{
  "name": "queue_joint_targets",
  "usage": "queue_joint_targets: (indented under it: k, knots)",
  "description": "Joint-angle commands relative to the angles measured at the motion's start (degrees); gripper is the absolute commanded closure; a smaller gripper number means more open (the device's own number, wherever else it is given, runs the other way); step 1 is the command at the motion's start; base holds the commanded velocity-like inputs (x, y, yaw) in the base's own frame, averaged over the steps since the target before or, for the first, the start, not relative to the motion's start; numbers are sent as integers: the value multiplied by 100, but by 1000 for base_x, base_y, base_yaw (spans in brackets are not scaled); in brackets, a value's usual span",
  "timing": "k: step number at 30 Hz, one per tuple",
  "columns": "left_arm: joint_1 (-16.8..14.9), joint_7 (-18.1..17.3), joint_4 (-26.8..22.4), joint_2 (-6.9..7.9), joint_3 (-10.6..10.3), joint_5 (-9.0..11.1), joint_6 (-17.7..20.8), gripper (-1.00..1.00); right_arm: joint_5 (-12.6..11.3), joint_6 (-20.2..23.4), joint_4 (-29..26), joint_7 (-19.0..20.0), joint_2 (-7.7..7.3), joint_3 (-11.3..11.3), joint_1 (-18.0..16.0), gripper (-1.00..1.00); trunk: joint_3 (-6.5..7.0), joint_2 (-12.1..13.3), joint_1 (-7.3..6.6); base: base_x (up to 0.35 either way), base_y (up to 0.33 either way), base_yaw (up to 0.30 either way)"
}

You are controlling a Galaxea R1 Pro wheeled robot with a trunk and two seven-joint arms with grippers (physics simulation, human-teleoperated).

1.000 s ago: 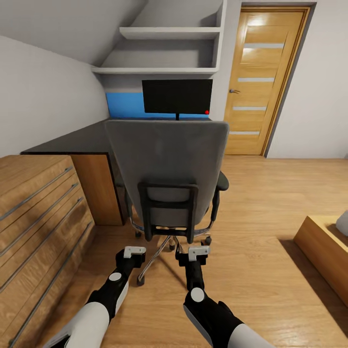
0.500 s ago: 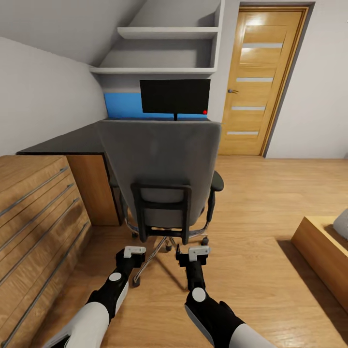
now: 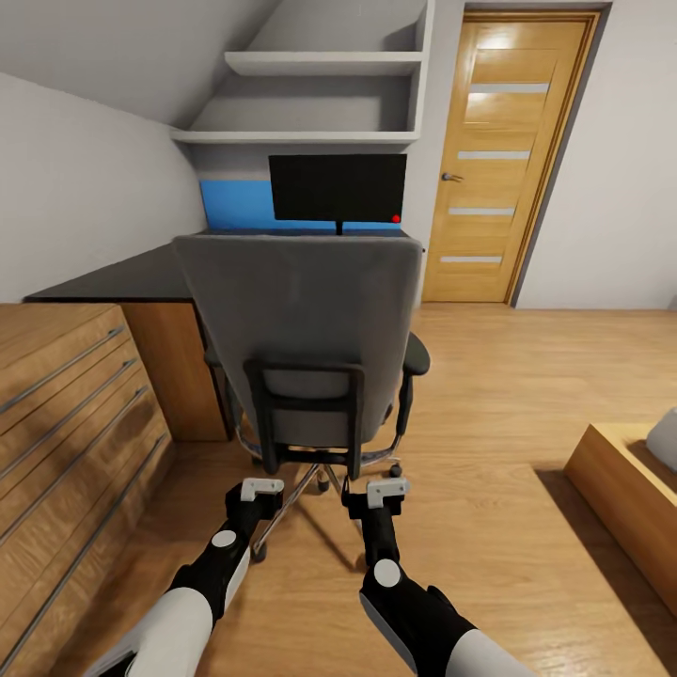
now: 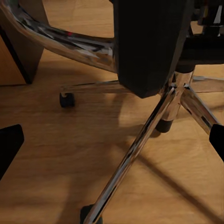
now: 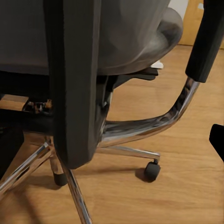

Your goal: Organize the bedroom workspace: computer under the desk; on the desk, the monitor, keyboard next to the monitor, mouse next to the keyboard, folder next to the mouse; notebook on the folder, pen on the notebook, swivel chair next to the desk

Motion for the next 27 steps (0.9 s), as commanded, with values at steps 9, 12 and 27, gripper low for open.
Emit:
queue_joint_targets:
  k: [9, 12, 27]
  knots:
    - [-5, -9, 0, -6, 48, -57, -25, -100, -67, -32, 9, -27, 3, 40, -8, -100, -5, -2, 0, 186, -1, 0]
    - [-5, -6, 0, -6, 48, -57, -25, -100, -67, -32, 10, -27, 4, 40, -7, -100, -5, -2, 0, 27, 0, 0]
    - [-5, -5, 0, -6, 48, -57, -33, -100, -64, -32, 11, -22, 4, 40, -5, -100, -5, -2, 0, 166, 0, 0]
